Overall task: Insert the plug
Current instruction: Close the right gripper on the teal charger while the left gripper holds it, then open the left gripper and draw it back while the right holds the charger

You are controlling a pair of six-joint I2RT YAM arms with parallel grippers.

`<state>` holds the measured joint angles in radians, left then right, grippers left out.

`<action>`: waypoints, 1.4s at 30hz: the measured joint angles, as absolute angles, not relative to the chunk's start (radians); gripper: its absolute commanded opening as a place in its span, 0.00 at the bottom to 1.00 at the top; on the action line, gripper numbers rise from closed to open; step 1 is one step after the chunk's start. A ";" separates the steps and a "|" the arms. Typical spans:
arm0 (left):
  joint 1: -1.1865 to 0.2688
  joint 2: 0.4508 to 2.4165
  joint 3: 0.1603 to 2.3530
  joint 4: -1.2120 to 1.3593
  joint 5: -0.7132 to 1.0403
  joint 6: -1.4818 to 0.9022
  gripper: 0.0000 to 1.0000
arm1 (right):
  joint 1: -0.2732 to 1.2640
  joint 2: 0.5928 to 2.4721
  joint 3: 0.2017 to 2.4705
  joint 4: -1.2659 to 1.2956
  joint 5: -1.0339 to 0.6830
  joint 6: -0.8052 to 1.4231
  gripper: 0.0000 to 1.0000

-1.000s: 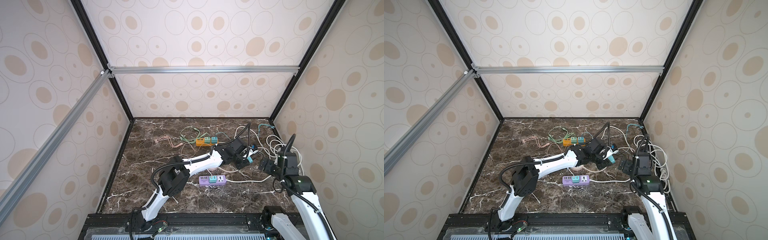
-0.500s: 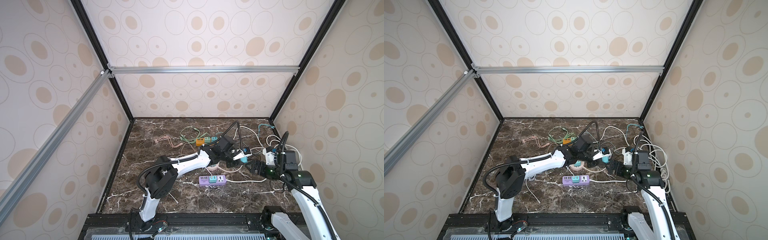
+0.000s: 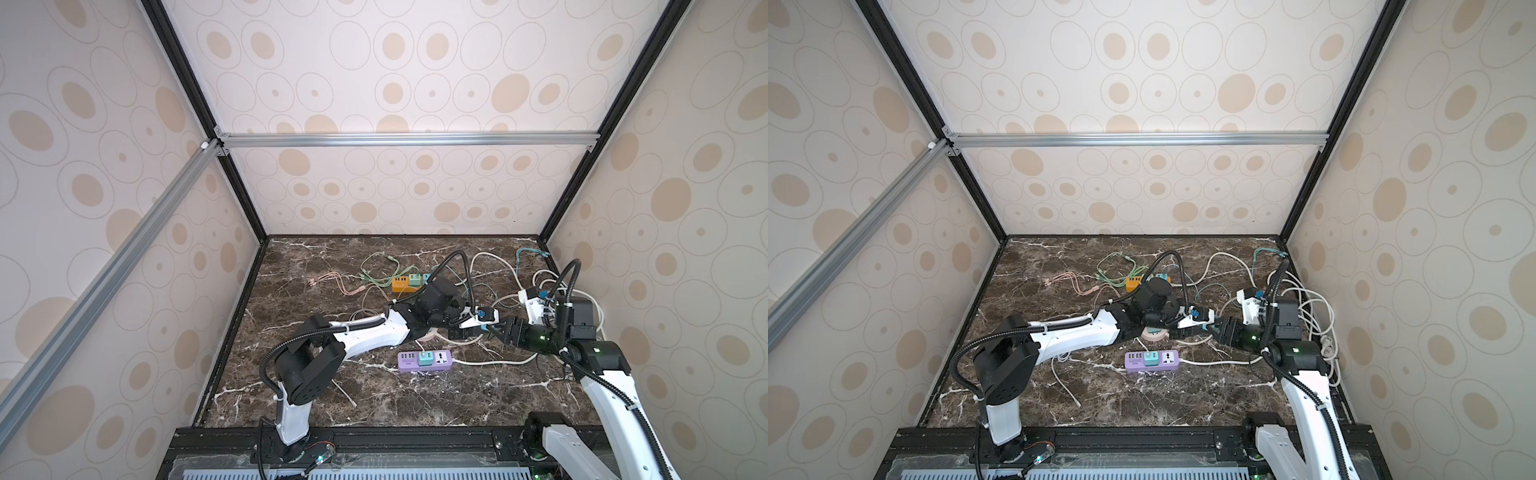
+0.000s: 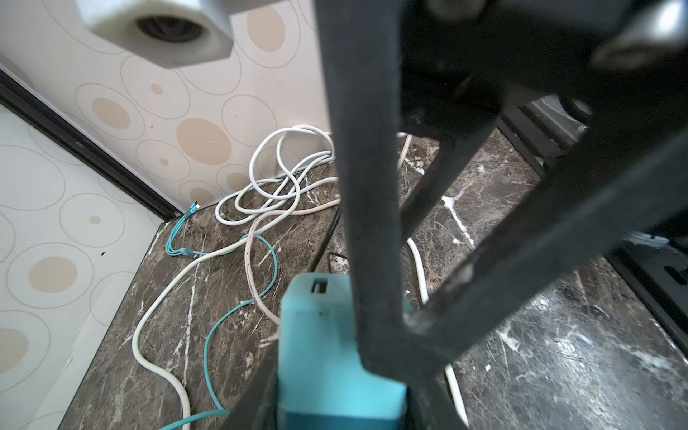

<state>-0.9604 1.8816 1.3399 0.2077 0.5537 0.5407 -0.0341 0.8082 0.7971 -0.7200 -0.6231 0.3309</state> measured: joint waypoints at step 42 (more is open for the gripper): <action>-0.964 1.831 1.301 0.223 0.500 0.452 0.88 | -0.035 0.881 0.749 -0.604 -0.760 0.289 0.00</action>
<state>-0.9642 1.8309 1.3014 0.2226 0.4995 0.4522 -0.0353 0.8806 0.7494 -0.6037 -0.7605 0.2893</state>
